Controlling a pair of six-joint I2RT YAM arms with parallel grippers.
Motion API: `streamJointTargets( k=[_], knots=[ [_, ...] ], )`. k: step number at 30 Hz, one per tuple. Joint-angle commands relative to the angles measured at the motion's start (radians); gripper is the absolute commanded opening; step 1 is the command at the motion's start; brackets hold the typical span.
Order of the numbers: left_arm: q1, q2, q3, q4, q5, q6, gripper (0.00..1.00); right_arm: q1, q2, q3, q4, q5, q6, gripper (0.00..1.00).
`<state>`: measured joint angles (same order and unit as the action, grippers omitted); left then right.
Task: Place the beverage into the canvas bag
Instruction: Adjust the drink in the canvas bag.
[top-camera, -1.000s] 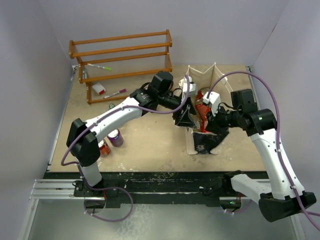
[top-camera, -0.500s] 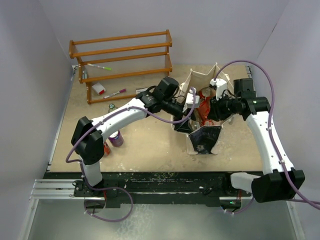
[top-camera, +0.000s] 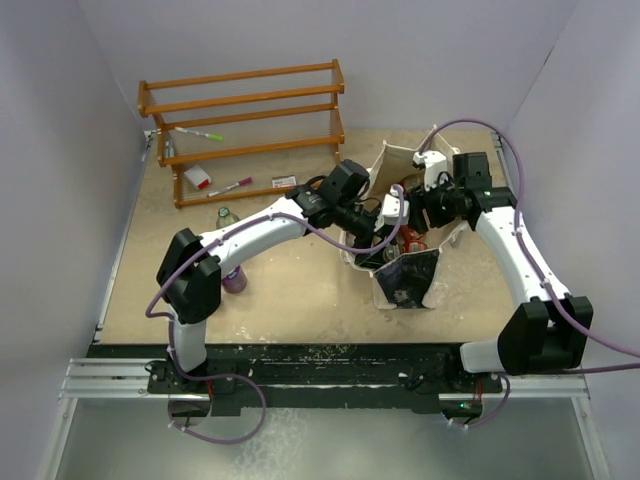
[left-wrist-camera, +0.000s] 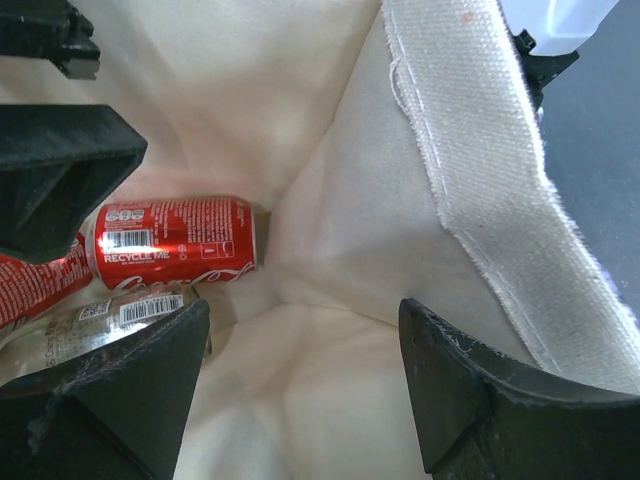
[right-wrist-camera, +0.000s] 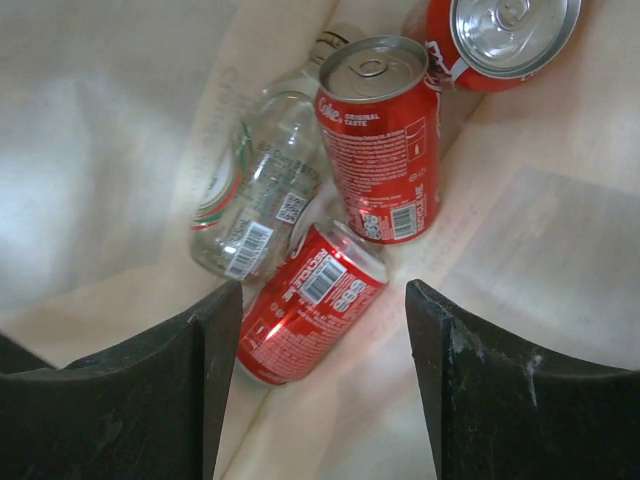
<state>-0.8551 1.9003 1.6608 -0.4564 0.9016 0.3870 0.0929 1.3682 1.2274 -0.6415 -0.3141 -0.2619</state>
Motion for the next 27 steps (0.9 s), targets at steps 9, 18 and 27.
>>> streamJointTargets(
  k=[9,18,27],
  knots=[
    [-0.011,0.021,0.036,0.002,-0.032,0.034,0.8,0.065,0.044,-0.152,0.317,0.132,-0.073,0.79],
    [0.023,0.022,0.04,0.02,-0.01,-0.004,0.8,0.115,0.136,-0.198,0.453,0.207,-0.106,0.83],
    [0.059,0.034,0.064,0.051,0.001,-0.059,0.8,0.157,0.237,-0.212,0.535,0.269,-0.081,0.83]
  ],
)
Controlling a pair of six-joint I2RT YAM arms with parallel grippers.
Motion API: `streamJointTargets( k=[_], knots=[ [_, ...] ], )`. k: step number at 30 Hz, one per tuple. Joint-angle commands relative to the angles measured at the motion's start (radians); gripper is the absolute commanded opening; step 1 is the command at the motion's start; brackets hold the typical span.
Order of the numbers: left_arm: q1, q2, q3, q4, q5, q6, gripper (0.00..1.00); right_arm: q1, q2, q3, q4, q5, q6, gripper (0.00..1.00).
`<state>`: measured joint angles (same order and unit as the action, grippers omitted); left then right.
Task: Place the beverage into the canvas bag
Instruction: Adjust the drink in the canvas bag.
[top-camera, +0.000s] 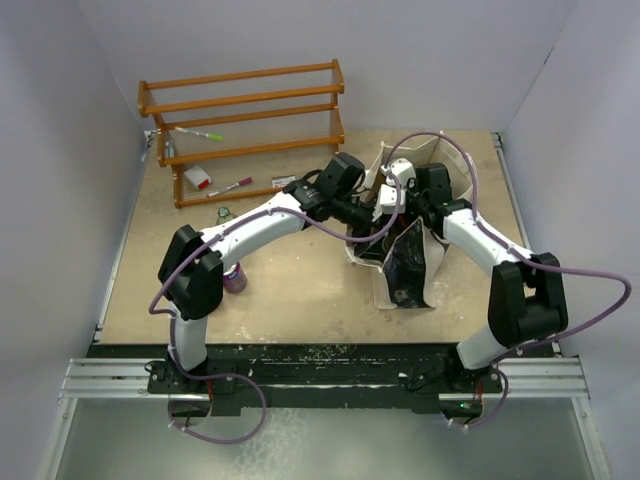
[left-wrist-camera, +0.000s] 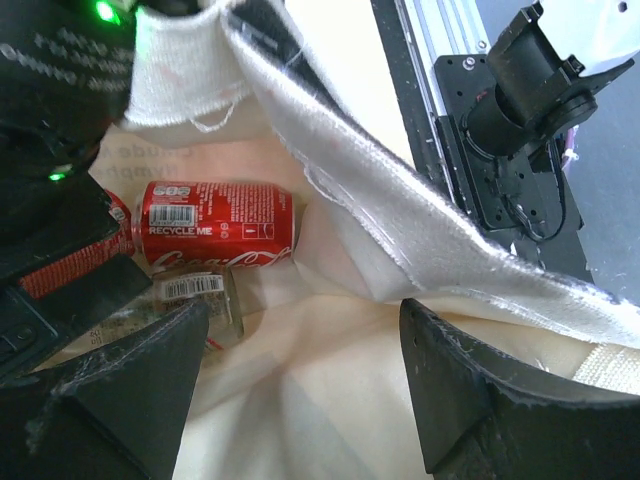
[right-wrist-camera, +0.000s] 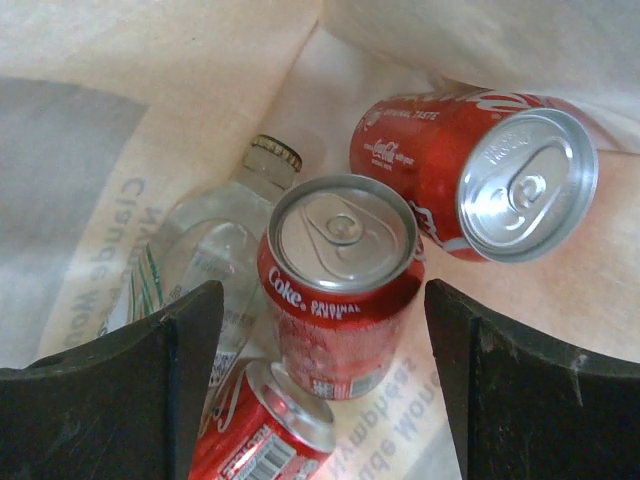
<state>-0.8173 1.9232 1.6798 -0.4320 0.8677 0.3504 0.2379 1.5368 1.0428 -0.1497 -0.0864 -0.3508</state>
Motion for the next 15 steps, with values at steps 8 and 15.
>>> streamJointTargets(
  k=[8,15],
  knots=[
    [0.053,0.008,0.054,0.012,0.032,-0.022,0.8,0.026,0.179,0.005,0.059,0.032,0.046,0.77],
    [0.065,0.001,0.063,0.01,0.005,-0.022,0.8,0.026,0.158,0.054,-0.021,-0.038,0.063,0.46]
  ],
)
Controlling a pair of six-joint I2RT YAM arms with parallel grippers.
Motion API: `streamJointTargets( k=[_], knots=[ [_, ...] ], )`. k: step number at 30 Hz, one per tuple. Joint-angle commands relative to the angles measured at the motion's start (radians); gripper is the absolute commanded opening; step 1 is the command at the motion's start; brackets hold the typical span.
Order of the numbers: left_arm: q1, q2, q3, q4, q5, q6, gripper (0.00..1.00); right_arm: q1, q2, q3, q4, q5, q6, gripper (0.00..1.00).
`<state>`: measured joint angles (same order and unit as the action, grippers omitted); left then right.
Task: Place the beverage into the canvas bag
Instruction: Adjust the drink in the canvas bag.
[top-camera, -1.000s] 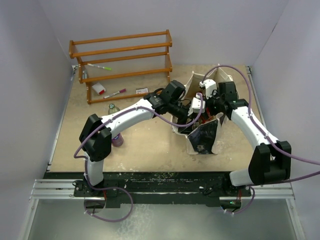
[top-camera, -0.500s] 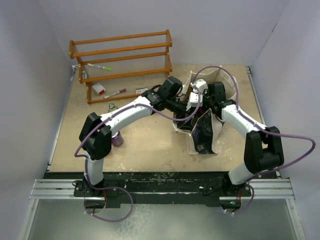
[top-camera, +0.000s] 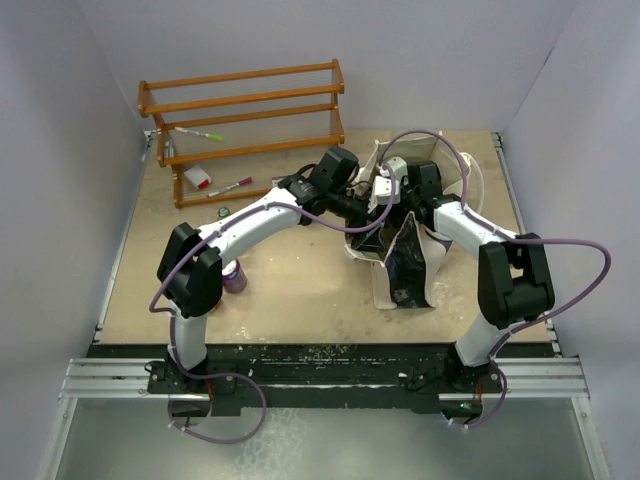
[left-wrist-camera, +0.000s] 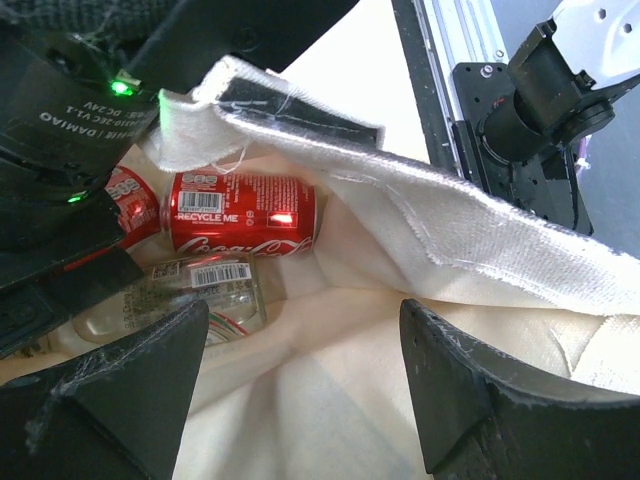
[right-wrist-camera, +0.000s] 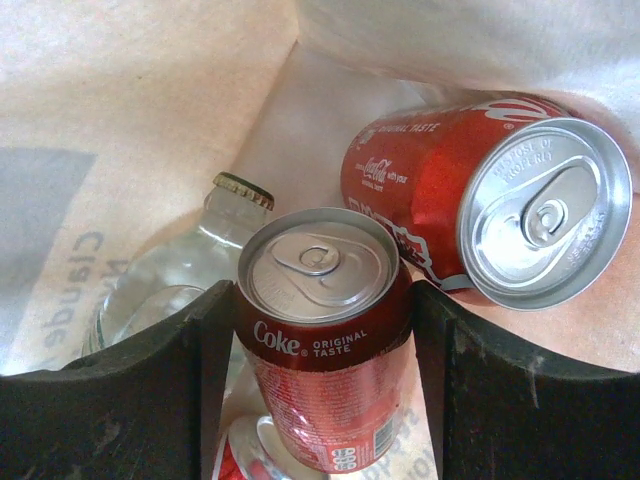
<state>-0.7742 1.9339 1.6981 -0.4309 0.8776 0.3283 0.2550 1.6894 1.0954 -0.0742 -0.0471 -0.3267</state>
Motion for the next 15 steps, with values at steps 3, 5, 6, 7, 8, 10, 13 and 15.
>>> streamJointTargets(
  k=[3,5,6,7,8,10,13,15],
  knots=[
    [0.031,-0.012,0.055,0.009,-0.007,-0.007,0.8,0.009,-0.061,0.014,-0.116,-0.106,0.042,0.34],
    [0.035,-0.014,0.062,0.009,-0.006,-0.011,0.8,0.009,-0.102,0.024,-0.119,-0.13,0.039,0.28],
    [0.037,-0.016,0.065,0.009,-0.004,-0.013,0.8,0.009,-0.12,0.03,-0.14,-0.143,0.039,0.26],
    [0.039,-0.018,0.068,0.009,-0.003,-0.016,0.8,0.009,-0.14,0.038,-0.149,-0.154,0.039,0.24],
    [0.041,-0.021,0.072,0.01,-0.003,-0.019,0.8,0.009,-0.158,0.046,-0.158,-0.163,0.04,0.22],
    [0.045,-0.028,0.075,0.014,-0.001,-0.03,0.8,0.008,-0.192,0.06,-0.174,-0.179,0.043,0.18],
    [0.055,-0.04,0.075,0.026,0.001,-0.05,0.8,0.007,-0.245,0.071,-0.192,-0.19,0.048,0.11],
    [0.061,-0.044,0.078,0.032,0.0,-0.058,0.8,0.006,-0.283,0.073,-0.192,-0.19,0.055,0.07]
  ],
)
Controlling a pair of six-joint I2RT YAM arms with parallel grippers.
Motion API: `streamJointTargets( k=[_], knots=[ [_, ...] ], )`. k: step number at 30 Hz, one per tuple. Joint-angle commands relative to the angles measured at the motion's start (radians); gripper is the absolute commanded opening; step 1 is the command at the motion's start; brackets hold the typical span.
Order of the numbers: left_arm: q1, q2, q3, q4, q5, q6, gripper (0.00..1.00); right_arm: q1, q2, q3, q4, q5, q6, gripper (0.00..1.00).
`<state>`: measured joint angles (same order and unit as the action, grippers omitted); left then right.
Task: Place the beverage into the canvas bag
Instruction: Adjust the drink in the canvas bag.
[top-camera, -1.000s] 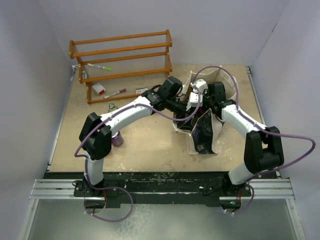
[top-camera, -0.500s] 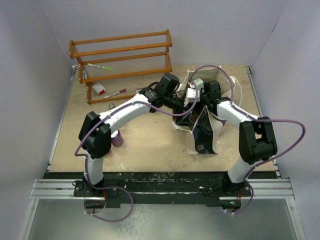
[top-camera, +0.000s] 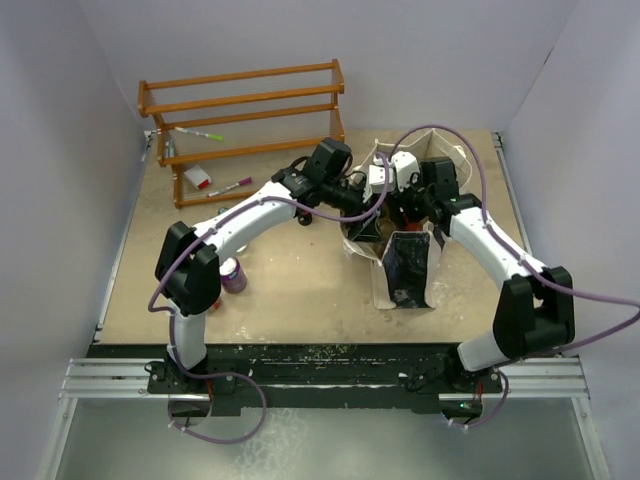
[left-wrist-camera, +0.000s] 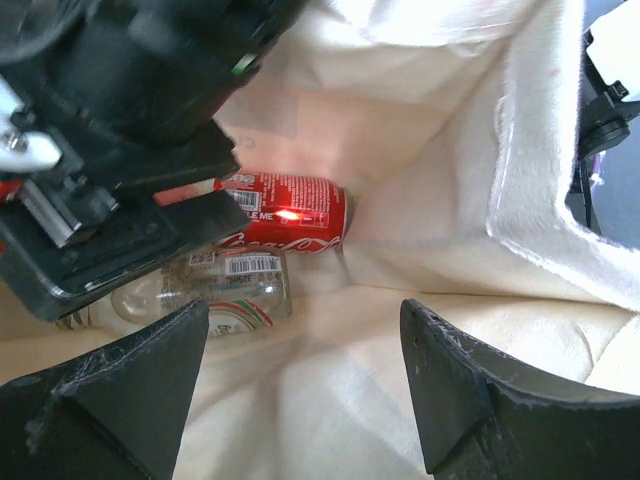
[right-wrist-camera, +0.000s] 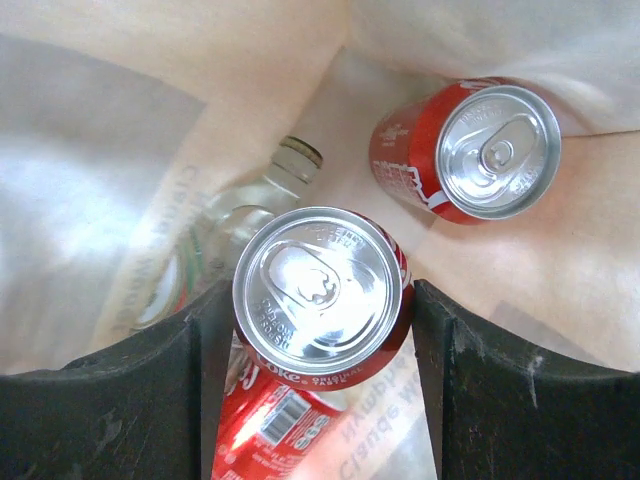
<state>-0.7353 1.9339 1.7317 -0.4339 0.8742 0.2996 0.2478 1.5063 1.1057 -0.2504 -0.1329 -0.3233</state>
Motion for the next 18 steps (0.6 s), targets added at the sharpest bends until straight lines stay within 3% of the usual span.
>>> streamJointTargets(
  k=[1,5,18],
  knots=[
    [0.026,-0.046,0.048,0.04,0.002,-0.037,0.8,0.012,-0.116,0.063,-0.014,-0.105,0.055,0.05],
    [0.043,-0.055,0.058,0.061,0.002,-0.076,0.81,0.007,-0.172,0.084,-0.03,-0.104,0.066,0.0],
    [0.085,-0.08,0.069,0.154,-0.006,-0.2,0.81,0.002,-0.239,0.204,-0.054,-0.064,0.138,0.0]
  ],
)
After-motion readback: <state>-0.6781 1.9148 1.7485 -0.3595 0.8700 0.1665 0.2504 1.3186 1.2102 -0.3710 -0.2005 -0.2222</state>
